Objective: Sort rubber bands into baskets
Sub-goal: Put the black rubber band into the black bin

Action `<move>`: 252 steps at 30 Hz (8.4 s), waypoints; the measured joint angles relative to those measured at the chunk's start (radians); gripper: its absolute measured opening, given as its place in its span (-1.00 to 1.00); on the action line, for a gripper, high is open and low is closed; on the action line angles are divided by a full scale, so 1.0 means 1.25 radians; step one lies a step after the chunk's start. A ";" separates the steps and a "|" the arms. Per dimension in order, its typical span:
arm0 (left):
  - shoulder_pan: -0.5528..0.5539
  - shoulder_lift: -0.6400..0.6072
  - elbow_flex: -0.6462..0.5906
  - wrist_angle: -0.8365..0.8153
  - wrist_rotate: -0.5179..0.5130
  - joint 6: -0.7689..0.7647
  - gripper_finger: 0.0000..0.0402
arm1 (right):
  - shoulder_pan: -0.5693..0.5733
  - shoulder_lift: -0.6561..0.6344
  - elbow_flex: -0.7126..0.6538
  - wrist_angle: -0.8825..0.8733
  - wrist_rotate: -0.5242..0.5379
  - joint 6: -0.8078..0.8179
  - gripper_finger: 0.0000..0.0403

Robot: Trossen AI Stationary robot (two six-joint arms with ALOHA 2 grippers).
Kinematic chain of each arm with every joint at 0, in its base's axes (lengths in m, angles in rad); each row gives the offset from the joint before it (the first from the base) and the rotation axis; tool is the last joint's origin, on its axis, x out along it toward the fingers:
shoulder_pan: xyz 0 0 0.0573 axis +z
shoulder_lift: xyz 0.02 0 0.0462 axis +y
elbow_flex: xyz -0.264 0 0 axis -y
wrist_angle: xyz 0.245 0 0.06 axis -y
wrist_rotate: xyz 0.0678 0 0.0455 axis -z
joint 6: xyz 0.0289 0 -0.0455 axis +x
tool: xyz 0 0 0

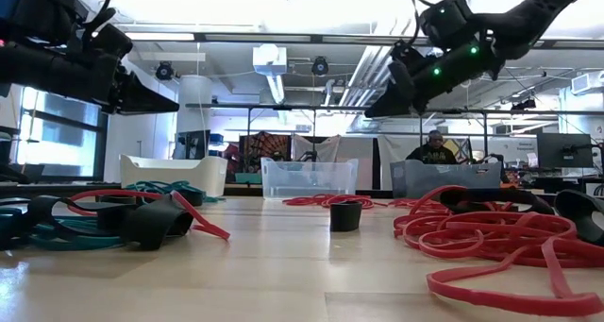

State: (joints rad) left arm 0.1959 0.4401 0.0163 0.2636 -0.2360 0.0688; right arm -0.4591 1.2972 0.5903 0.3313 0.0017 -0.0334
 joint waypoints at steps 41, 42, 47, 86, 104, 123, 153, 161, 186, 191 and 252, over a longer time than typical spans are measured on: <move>0.000 0.000 0.000 0.019 0.031 -0.011 -1.00 | 0.139 0.000 0.000 0.033 -0.071 -0.059 -1.00; 0.000 0.000 0.000 0.018 0.031 -0.012 -1.00 | 0.139 0.000 0.000 0.034 -0.073 -0.061 -1.00; 0.000 0.000 0.000 0.018 0.031 -0.012 -1.00 | 0.139 0.000 0.000 0.038 -0.117 -0.063 -1.00; 0.000 0.136 0.094 -0.150 -0.139 -0.103 -0.97 | 0.139 0.107 0.001 0.145 -0.182 -0.057 -1.00; 0.001 0.367 0.208 -0.395 -0.175 -0.171 -0.48 | 0.139 0.108 0.001 0.117 -0.181 -0.057 -1.00; 0.025 0.464 0.216 -0.433 -0.123 -0.202 -0.43 | 0.139 0.157 0.001 0.129 -0.179 -0.057 -1.00; 0.052 0.387 0.219 -0.404 -0.087 -0.176 -0.99 | 0.139 0.157 0.001 0.131 -0.179 -0.042 -1.00; 0.050 0.336 0.292 -0.486 -0.087 -0.145 -1.00 | 0.139 0.157 0.001 0.129 -0.180 -0.042 -1.00; -0.050 0.464 0.334 -0.287 0.062 -0.081 -0.88 | 0.139 0.157 0.001 0.121 -0.181 -0.042 -1.00; -0.052 0.530 0.334 -0.237 0.062 -0.064 -0.96 | 0.139 0.157 0.000 0.114 -0.178 -0.042 -1.00; -0.018 0.958 0.700 0.061 0.239 0.016 -1.00 | 0.248 0.157 0.004 0.231 0.060 -0.045 0.06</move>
State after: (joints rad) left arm 0.1738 1.6379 0.8907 0.3397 0.0625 0.0894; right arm -0.1497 1.4929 0.5957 0.6196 0.0761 -0.0899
